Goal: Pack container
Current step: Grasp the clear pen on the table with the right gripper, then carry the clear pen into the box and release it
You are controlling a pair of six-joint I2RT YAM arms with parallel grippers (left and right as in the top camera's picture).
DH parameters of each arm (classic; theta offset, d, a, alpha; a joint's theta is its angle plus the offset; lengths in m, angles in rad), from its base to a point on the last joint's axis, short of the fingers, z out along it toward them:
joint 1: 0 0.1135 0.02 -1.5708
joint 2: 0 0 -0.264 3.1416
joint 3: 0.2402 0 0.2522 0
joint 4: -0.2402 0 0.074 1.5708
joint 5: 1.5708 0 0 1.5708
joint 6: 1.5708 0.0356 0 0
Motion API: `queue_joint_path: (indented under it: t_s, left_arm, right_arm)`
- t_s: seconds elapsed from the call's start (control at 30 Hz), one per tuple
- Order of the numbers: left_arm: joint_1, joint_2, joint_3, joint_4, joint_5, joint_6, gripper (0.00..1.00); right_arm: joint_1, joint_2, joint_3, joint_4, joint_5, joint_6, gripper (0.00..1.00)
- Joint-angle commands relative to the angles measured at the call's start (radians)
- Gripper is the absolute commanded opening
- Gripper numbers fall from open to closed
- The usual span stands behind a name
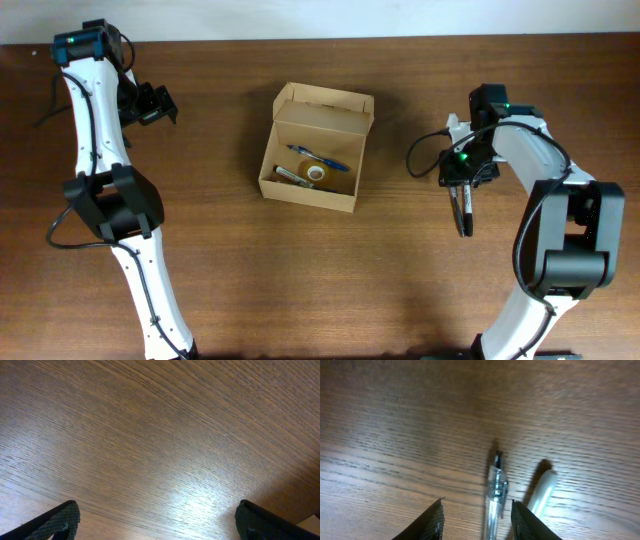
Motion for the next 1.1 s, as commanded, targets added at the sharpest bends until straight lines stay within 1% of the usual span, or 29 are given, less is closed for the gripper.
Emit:
queue_joint_path:
  t_s: [0.0, 0.33, 0.4, 0.53, 0.57, 0.6, 0.63, 0.73, 0.83, 0.93, 1.07]
  left_arm:
    - [0.003, 0.009, -0.005, 0.002, -0.011, 0.001, 1.0]
    - [0.003, 0.009, -0.005, 0.002, -0.011, 0.001, 1.0]
    - [0.003, 0.009, -0.005, 0.002, -0.011, 0.001, 1.0]
    - [0.003, 0.009, -0.005, 0.002, -0.011, 0.001, 1.0]
    - [0.003, 0.009, -0.005, 0.002, -0.011, 0.001, 1.0]
    - [0.003, 0.009, -0.005, 0.002, -0.011, 0.002, 1.0]
    - [0.003, 0.009, -0.005, 0.002, -0.011, 0.002, 1.0]
    - [0.003, 0.009, -0.005, 0.002, -0.011, 0.001, 1.0]
    - [0.003, 0.009, -0.005, 0.002, -0.011, 0.002, 1.0]
    - [0.003, 0.009, -0.005, 0.002, -0.011, 0.001, 1.0]
    - [0.003, 0.009, -0.005, 0.002, -0.011, 0.002, 1.0]
  right_arm:
    - [0.011, -0.017, -0.03, 0.01, -0.015, 0.023, 0.43]
    - [0.011, -0.017, -0.108, 0.08, 0.027, 0.052, 0.43]
    - [0.011, -0.017, -0.122, 0.09, 0.03, 0.052, 0.41]
    - [0.011, -0.017, -0.142, 0.105, 0.029, 0.053, 0.27]
    - [0.011, -0.017, -0.142, 0.105, 0.029, 0.058, 0.19]
    - [0.011, -0.017, -0.141, 0.111, 0.029, 0.067, 0.07]
    - [0.011, -0.017, -0.14, 0.116, 0.03, 0.08, 0.04]
    - [0.011, -0.017, -0.133, 0.125, 0.029, 0.099, 0.04]
    - [0.011, -0.019, -0.089, 0.098, 0.0, 0.112, 0.04]
    - [0.023, -0.034, 0.011, 0.023, -0.021, 0.111, 0.04]
    - [0.077, -0.067, 0.221, -0.115, -0.02, 0.074, 0.04]
